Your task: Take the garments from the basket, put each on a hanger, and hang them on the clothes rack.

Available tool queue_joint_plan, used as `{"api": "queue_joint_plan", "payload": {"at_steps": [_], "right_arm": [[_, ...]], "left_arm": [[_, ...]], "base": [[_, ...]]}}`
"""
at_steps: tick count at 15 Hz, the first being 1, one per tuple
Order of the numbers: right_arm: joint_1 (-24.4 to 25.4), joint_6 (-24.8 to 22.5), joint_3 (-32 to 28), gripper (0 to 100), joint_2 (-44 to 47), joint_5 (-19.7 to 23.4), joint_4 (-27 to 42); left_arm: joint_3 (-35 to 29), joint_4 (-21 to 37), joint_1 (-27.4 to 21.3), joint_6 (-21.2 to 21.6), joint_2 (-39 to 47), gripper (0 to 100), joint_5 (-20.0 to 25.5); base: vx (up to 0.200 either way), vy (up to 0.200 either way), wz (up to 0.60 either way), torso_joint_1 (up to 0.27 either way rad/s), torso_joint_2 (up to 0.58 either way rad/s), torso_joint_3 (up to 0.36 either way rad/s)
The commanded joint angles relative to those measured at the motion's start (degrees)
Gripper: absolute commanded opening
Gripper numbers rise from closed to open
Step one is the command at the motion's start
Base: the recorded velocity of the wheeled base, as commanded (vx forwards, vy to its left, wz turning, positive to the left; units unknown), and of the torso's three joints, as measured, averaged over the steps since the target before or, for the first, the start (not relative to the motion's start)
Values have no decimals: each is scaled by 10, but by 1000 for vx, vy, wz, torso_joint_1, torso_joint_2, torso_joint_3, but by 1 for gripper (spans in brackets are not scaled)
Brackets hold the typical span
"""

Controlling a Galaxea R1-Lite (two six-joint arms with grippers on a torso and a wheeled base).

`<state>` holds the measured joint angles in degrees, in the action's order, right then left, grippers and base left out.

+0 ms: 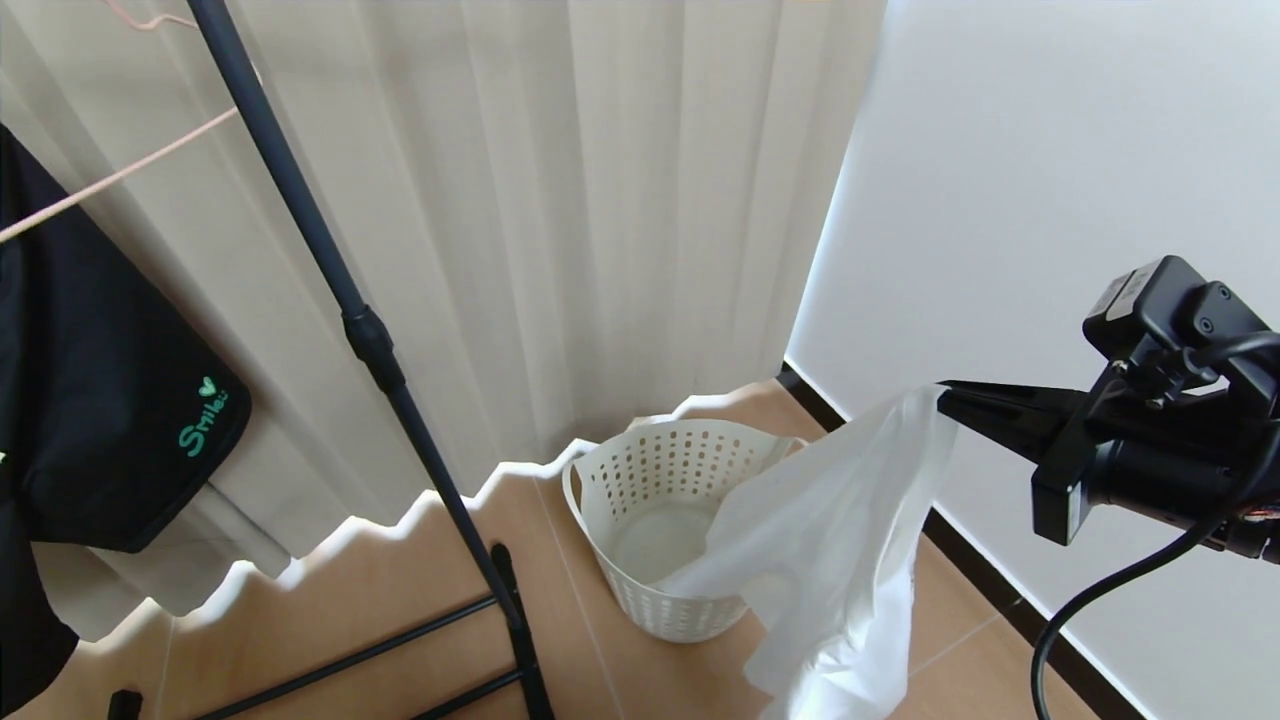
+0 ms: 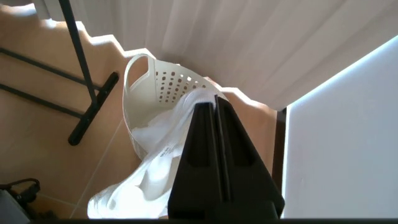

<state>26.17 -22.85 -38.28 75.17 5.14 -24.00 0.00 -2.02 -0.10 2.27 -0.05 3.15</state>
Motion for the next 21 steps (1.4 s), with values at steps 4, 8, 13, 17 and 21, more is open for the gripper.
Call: {"api": "queue_joint_plan", "payload": {"at_steps": [4, 8, 13, 17, 21], "right_arm": [[0, 0, 0, 0, 2, 0, -1], [0, 0, 0, 0, 2, 0, -1], [0, 0, 0, 0, 2, 0, -1], [0, 0, 0, 0, 2, 0, -1], [0, 0, 0, 0, 2, 0, -1]], "left_arm": [[0, 0, 0, 0, 0, 100, 0], [0, 0, 0, 0, 0, 100, 0], [0, 0, 0, -1, 0, 100, 0], [0, 0, 0, -1, 0, 100, -1], [0, 0, 0, -2, 0, 100, -1]], "base": [[0, 0, 0, 127, -472, -256], [0, 0, 0, 159, -492, -151], [0, 0, 0, 190, -523, -127], [0, 0, 0, 223, -558, -266], [0, 0, 0, 253, -592, -336]]}}
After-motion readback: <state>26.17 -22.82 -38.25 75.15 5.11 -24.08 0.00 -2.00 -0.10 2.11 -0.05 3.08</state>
